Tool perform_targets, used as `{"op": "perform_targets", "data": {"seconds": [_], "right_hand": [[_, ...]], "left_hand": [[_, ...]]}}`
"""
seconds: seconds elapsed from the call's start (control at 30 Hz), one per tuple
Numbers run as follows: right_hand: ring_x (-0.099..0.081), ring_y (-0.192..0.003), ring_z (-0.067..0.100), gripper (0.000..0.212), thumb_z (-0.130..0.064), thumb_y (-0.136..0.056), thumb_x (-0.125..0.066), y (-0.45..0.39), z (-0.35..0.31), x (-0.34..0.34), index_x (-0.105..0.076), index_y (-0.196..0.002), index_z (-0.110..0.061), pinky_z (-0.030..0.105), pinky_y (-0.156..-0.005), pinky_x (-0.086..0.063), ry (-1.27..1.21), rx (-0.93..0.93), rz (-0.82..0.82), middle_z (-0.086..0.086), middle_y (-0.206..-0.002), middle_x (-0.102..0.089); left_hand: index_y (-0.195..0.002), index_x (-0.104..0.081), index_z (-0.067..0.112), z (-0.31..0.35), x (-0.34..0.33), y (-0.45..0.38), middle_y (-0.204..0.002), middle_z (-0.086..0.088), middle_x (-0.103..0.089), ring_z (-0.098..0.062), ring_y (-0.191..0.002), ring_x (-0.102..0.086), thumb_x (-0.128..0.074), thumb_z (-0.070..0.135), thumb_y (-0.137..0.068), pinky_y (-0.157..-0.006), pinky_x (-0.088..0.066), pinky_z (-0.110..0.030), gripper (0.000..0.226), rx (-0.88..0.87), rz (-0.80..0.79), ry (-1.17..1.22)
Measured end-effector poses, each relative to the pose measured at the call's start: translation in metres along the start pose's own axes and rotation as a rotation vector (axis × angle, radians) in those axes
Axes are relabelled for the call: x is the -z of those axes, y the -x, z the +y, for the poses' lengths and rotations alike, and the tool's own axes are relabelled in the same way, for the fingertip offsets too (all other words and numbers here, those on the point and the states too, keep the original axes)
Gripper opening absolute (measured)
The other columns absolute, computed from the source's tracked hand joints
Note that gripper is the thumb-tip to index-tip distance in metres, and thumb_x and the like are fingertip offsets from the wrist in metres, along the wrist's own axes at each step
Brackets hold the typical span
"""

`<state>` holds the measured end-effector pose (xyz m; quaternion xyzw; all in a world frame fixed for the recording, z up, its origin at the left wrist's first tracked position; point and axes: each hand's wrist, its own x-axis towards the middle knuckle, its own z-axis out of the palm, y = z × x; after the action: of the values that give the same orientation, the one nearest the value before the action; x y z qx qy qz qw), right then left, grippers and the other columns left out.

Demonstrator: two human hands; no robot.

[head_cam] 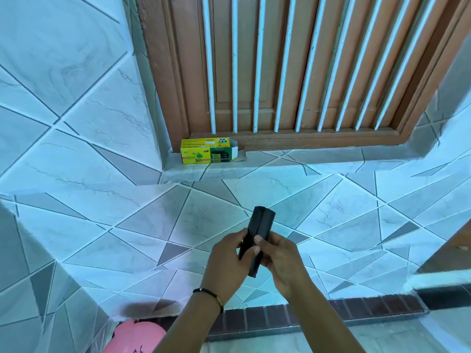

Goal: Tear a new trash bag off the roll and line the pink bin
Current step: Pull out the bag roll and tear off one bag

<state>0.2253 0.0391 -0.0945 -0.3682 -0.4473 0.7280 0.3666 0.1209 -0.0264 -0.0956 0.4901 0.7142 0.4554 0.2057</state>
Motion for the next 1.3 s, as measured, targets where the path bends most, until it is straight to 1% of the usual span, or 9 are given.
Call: {"op": "perform_targets", "data": {"seconds": [0.13, 0.27, 0.43, 0.63, 0.77, 0.87, 1.13, 1.23, 1.3], "right_hand": [[-0.071, -0.069, 0.023, 0.015, -0.005, -0.084, -0.063, 0.003, -0.003, 0.003, -0.070, -0.097, 0.001, 0.024, -0.058, -0.055, 0.017, -0.001, 0.032, 0.016, -0.087, -0.074], [-0.068, -0.061, 0.020, 0.011, -0.005, -0.080, -0.068, 0.004, 0.002, 0.003, -0.071, -0.090, -0.001, 0.024, -0.054, -0.054, 0.046, 0.008, 0.110, 0.010, -0.075, -0.073], [-0.066, -0.067, 0.023, 0.011, -0.009, -0.079, -0.070, 0.004, 0.002, 0.001, -0.072, -0.089, -0.003, 0.033, -0.067, -0.056, 0.122, 0.064, 0.152, 0.011, -0.077, -0.074], [-0.060, -0.071, 0.028, 0.012, -0.017, -0.086, -0.059, 0.003, 0.002, 0.010, -0.064, -0.083, -0.006, 0.043, -0.072, -0.052, -0.150, -0.151, 0.100, 0.009, -0.074, -0.064], [-0.067, -0.086, 0.032, 0.025, -0.024, -0.082, -0.064, 0.003, 0.001, 0.014, -0.067, -0.098, -0.005, 0.041, -0.073, -0.055, -0.216, -0.246, -0.031, 0.013, -0.092, -0.072], [-0.065, -0.103, 0.038, 0.047, -0.025, -0.072, -0.073, 0.002, 0.003, 0.015, -0.065, -0.111, 0.001, 0.047, -0.087, -0.054, -0.143, -0.228, -0.115, 0.022, -0.112, -0.069], [-0.066, -0.099, 0.035, 0.055, -0.028, -0.069, -0.078, 0.001, 0.009, 0.018, -0.065, -0.114, 0.000, 0.043, -0.087, -0.053, -0.218, -0.354, -0.180, 0.023, -0.114, -0.067], [-0.070, -0.084, 0.033, 0.050, -0.021, -0.066, -0.079, -0.001, 0.007, 0.026, -0.065, -0.109, 0.001, 0.041, -0.075, -0.058, -0.179, -0.365, -0.148, 0.022, -0.103, -0.071], [-0.067, -0.090, 0.035, 0.065, -0.020, -0.058, -0.081, -0.003, 0.005, 0.032, -0.062, -0.115, 0.003, 0.043, -0.079, -0.056, -0.142, -0.338, -0.109, 0.025, -0.111, -0.068]], "left_hand": [[-0.123, -0.058, 0.021, 0.002, -0.003, 0.004, -0.115, 0.000, -0.062, -0.016, -0.104, -0.061, -0.059, 0.025, -0.087, -0.090, -0.054, -0.036, 0.036, -0.021, 0.043, -0.031], [-0.098, -0.070, 0.015, 0.002, -0.003, 0.006, -0.090, -0.001, -0.073, -0.016, -0.080, -0.067, -0.052, 0.016, -0.091, -0.075, -0.055, -0.026, 0.020, -0.012, 0.098, -0.045], [-0.075, -0.065, 0.008, -0.005, -0.002, 0.007, -0.068, -0.006, -0.073, -0.016, -0.059, -0.067, -0.058, 0.012, -0.087, -0.063, -0.060, -0.033, 0.015, 0.209, 0.167, 0.198], [-0.076, -0.065, 0.010, -0.001, 0.007, 0.006, -0.063, -0.001, -0.071, -0.020, -0.063, -0.066, -0.056, 0.011, -0.090, -0.065, -0.059, -0.030, 0.016, 0.430, 0.149, 0.582], [-0.077, -0.067, 0.010, -0.004, 0.016, 0.004, -0.070, -0.004, -0.072, -0.014, -0.061, -0.068, -0.057, 0.014, -0.090, -0.066, -0.059, -0.029, 0.017, 0.457, 0.109, 0.596], [-0.077, -0.071, 0.011, -0.005, 0.020, 0.003, -0.077, -0.004, -0.075, -0.018, -0.070, -0.071, -0.063, 0.031, -0.085, -0.074, -0.059, -0.035, 0.023, 0.475, -0.021, 0.628], [-0.075, -0.072, 0.013, -0.012, 0.018, 0.003, -0.068, 0.007, -0.074, -0.008, -0.065, -0.068, -0.067, 0.015, -0.083, -0.061, -0.055, -0.018, 0.010, 0.355, 0.114, 0.550], [-0.074, -0.071, 0.015, -0.019, 0.024, 0.001, -0.073, 0.005, -0.074, -0.012, -0.071, -0.068, -0.068, 0.017, -0.082, -0.067, -0.054, -0.019, 0.009, 0.337, 0.129, 0.505], [-0.078, -0.072, 0.017, -0.023, 0.028, 0.001, -0.075, 0.008, -0.075, -0.009, -0.073, -0.070, -0.068, 0.017, -0.082, -0.066, -0.053, -0.016, 0.006, 0.319, 0.114, 0.503]]}}
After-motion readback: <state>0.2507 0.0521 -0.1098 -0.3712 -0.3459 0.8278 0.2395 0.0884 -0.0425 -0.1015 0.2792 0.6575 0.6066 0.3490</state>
